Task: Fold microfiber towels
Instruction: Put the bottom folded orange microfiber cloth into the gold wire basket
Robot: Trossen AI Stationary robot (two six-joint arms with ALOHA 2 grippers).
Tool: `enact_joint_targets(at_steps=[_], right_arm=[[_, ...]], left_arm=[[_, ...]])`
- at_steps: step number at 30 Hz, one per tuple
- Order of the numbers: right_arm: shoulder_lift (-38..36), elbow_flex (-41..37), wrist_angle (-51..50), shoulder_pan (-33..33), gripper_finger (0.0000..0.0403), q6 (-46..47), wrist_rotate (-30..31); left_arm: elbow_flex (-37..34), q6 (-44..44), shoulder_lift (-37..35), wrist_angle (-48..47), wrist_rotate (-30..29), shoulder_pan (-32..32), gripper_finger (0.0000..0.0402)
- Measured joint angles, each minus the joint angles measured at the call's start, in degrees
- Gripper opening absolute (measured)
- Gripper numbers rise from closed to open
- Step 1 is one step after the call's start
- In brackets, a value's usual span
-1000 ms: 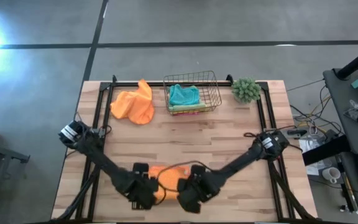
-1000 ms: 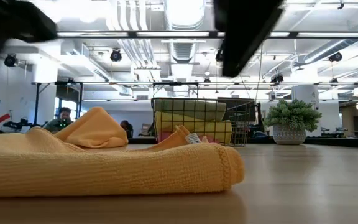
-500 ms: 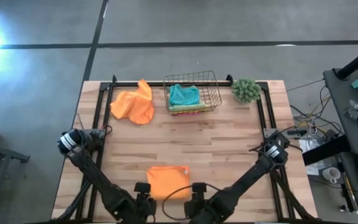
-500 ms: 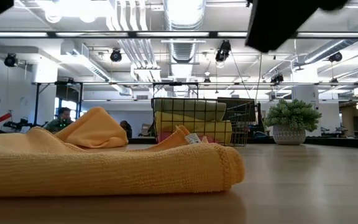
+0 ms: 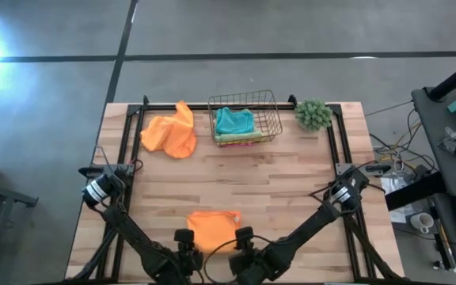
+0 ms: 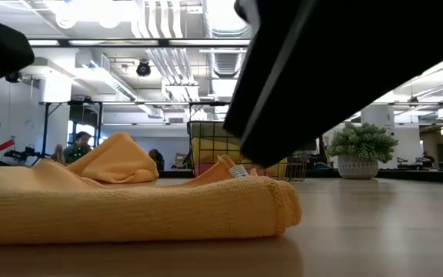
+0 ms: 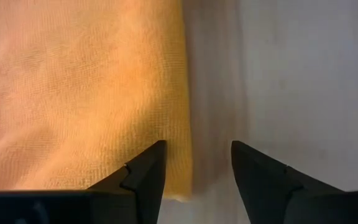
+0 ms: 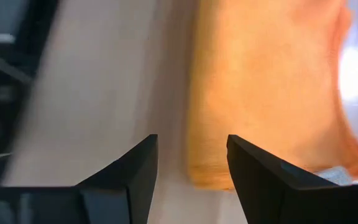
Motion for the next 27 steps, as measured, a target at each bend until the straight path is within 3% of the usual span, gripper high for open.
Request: enact_joint_targets(at_steps=[19, 27], right_arm=[[4.21, -0.88, 2.54, -3.24, 0.0181, 0.91, -3.22], [4.26, -0.88, 2.70, -3.74, 0.0127, 1.41, -5.81]], left_arm=[[-2.58, -0.15, 0.80, -2.29, -3.97, 2.25, 0.0166], [-5.12, 0.09, 0.76, -1.72, -8.13, 4.95, 0.0115]])
